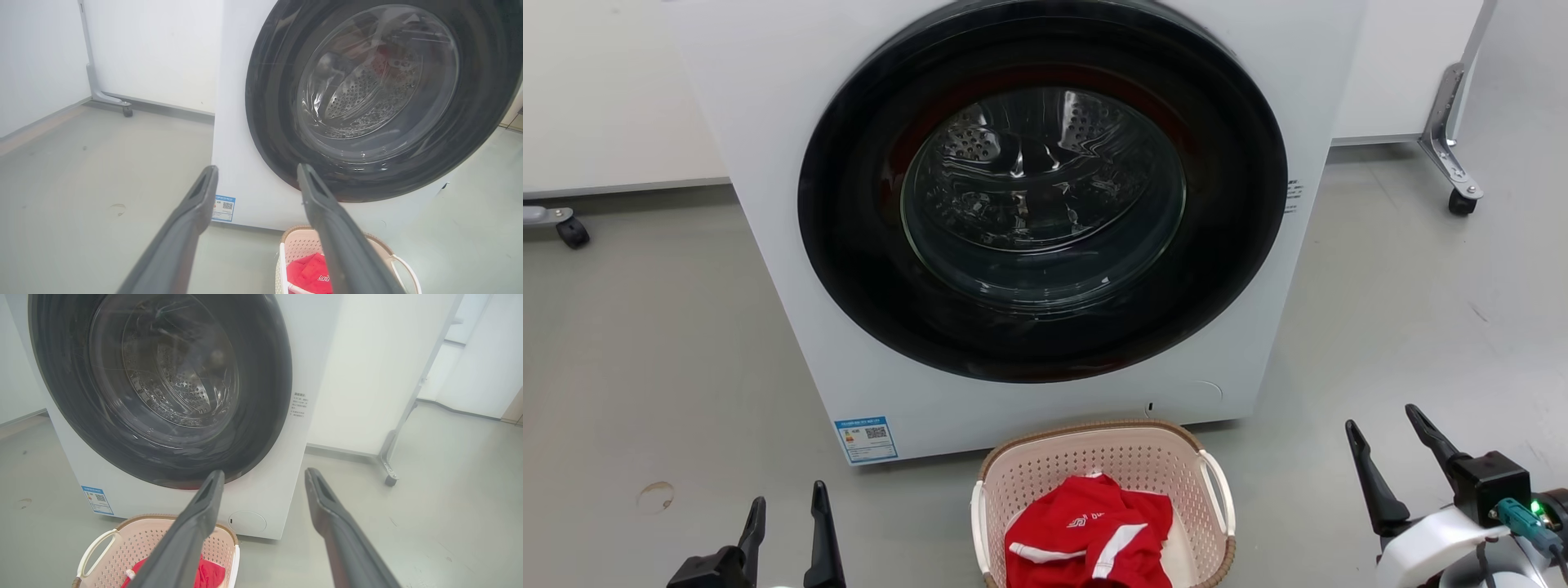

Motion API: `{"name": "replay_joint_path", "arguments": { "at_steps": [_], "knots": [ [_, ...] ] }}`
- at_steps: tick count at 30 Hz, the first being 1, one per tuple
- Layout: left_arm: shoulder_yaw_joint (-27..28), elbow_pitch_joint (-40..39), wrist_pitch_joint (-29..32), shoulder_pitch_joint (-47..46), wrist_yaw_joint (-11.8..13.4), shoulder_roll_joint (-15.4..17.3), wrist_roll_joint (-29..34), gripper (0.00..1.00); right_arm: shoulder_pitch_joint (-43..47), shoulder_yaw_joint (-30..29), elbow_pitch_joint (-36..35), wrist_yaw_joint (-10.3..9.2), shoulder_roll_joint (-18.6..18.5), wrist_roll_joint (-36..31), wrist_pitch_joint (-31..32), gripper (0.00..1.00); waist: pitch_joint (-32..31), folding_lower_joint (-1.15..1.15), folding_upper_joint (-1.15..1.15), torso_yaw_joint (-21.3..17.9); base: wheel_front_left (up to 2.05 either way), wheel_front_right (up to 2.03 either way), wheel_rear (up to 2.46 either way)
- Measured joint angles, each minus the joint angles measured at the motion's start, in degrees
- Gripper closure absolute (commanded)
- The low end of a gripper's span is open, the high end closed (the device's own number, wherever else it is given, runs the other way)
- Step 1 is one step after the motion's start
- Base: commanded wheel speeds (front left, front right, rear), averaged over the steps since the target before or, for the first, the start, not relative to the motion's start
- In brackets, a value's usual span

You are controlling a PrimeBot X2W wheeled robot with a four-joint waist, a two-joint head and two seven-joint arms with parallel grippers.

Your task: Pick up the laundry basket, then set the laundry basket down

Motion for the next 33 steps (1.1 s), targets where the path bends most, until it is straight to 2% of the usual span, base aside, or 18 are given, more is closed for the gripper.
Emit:
{"name": "replay_joint_path", "arguments": {
  "at_steps": [9,10,19,33],
  "knots": [
    [0.47,-1.31,0.00,1.10,-0.74,-0.77,0.63,0.00,1.11,-0.66,-0.59,0.00,0.12,-0.03,0.00,0.00,-0.37,0.00,0.00,0.52,0.00,0.00,0.00],
    [0.56,-1.63,0.02,1.16,-0.88,-0.88,0.60,1.00,1.14,-0.71,-0.56,0.00,0.18,-0.08,0.00,1.00,-0.35,0.00,0.00,0.54,0.00,0.00,0.00],
    [0.42,2.42,0.69,3.46,-0.90,-1.49,-0.78,1.00,5.08,-0.31,2.93,-0.03,2.85,1.24,0.56,1.00,-0.25,0.00,0.00,0.59,0.00,0.00,0.00],
    [1.58,1.98,3.49,3.24,-2.04,-1.53,-10.32,1.00,4.93,-2.47,1.94,-0.04,2.69,12.61,3.19,1.00,0.56,0.02,0.00,0.97,0.00,0.00,0.00]
  ]
}}
